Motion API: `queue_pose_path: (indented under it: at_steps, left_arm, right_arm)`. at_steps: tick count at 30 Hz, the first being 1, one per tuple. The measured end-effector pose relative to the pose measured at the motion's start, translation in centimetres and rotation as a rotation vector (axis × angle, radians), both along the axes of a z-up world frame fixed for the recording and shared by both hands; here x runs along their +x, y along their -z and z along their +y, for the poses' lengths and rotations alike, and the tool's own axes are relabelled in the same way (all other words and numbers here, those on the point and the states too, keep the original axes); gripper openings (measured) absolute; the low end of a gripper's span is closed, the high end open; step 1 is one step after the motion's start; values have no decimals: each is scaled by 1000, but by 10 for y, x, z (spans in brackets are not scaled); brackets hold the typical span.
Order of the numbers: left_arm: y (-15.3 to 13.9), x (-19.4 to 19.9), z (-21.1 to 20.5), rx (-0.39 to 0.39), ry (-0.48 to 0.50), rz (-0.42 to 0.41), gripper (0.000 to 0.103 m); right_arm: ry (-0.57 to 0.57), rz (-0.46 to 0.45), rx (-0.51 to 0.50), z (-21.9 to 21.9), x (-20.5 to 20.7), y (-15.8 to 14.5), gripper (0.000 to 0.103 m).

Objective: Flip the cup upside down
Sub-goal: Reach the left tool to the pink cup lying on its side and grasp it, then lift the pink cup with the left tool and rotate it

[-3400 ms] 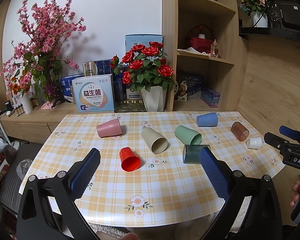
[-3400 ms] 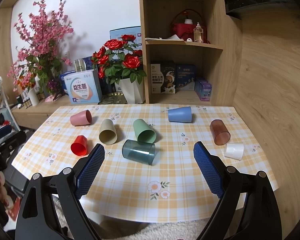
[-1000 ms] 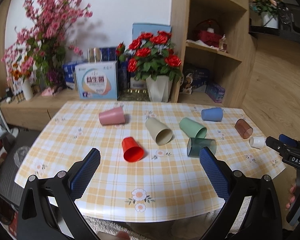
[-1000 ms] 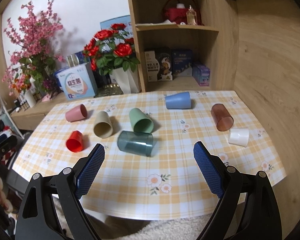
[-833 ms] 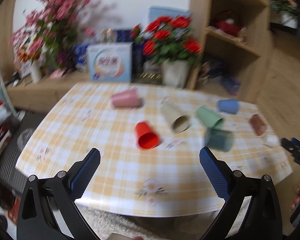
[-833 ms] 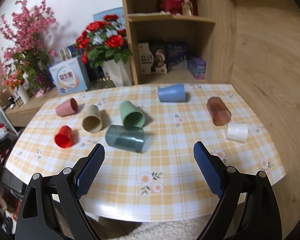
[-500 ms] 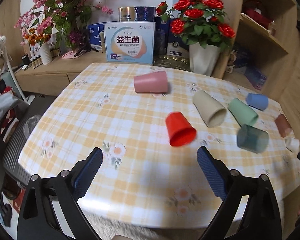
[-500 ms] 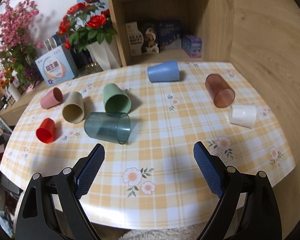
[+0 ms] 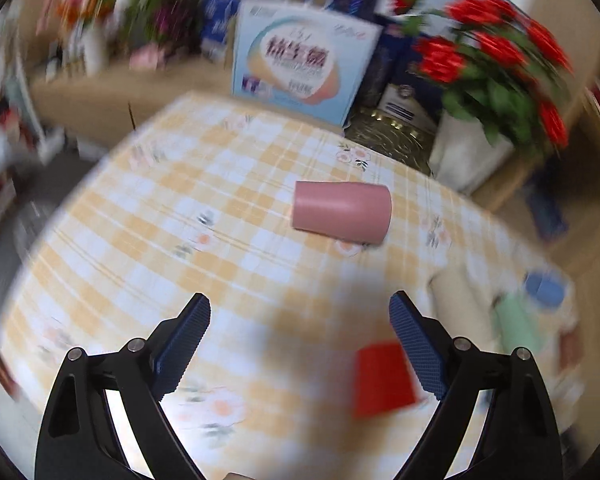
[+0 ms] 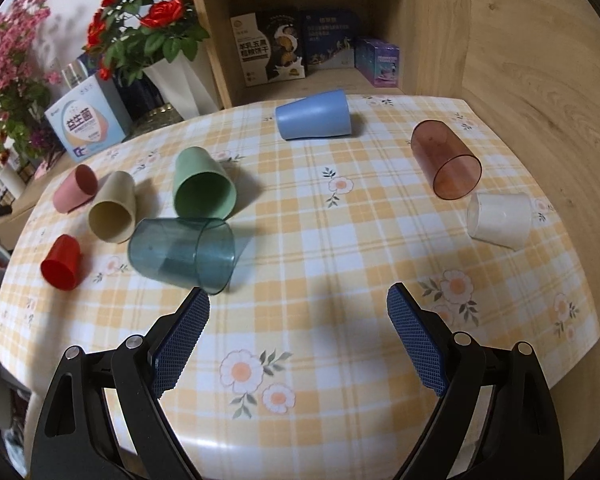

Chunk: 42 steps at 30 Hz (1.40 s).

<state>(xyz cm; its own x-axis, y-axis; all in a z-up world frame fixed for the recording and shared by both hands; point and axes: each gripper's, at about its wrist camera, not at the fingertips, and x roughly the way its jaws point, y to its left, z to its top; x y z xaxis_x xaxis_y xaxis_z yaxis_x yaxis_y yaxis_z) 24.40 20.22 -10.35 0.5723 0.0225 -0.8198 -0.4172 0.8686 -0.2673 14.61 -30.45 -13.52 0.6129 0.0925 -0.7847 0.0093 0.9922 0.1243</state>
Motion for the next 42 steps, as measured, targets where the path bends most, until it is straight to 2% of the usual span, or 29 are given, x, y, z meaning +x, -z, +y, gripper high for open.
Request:
queue_pose_path:
  at_steps: [3,6,8,11,12,16,24,30,31,32,34,35,42]
  left_arm:
    - [14,41,11,-202,-95,22,85]
    - [28,74,15,-325,-189,42,85]
    - [39,91,17,-376,-239,60,85]
    - [54,111,21,-398,-300,85,85]
    - [63,117,24,-410,-351,109,85]
    - [80,124,30,-480,-449,112,86]
    - [95,143,29,-486,-531,123,91]
    - [105,165,25,-439,-475,180,90]
    - [103,166,23,-417,-456,180,87]
    - [102,167,20,-405,-427,179,84]
    - [101,166,15,-406,-357,178,71]
    - [100,166,12,-396,-328,183,68]
    - [94,150,-16,-185,-13,238,68]
  right_arm:
    - [-7,15,-10,4,11,3,87]
    - [-19,24,-18,9,19,5,87]
    - [-23,34,-19,11,24,7,87]
    - [-22,47,-17,10,28,11,87]
    - [-22,55,-16,9,30,13,87]
    - [-19,80,-18,5,35,21,87]
    - [-10,111,-18,0,44,31,87]
    - [-6,119,-17,-1,46,32,87]
    - [-5,118,-16,-1,46,32,87]
    - [-5,118,-16,-1,46,32,87]
    - [-6,116,-12,-1,46,32,87]
    - [-7,114,-12,-1,46,31,87]
    - [-16,106,3,3,45,29,87]
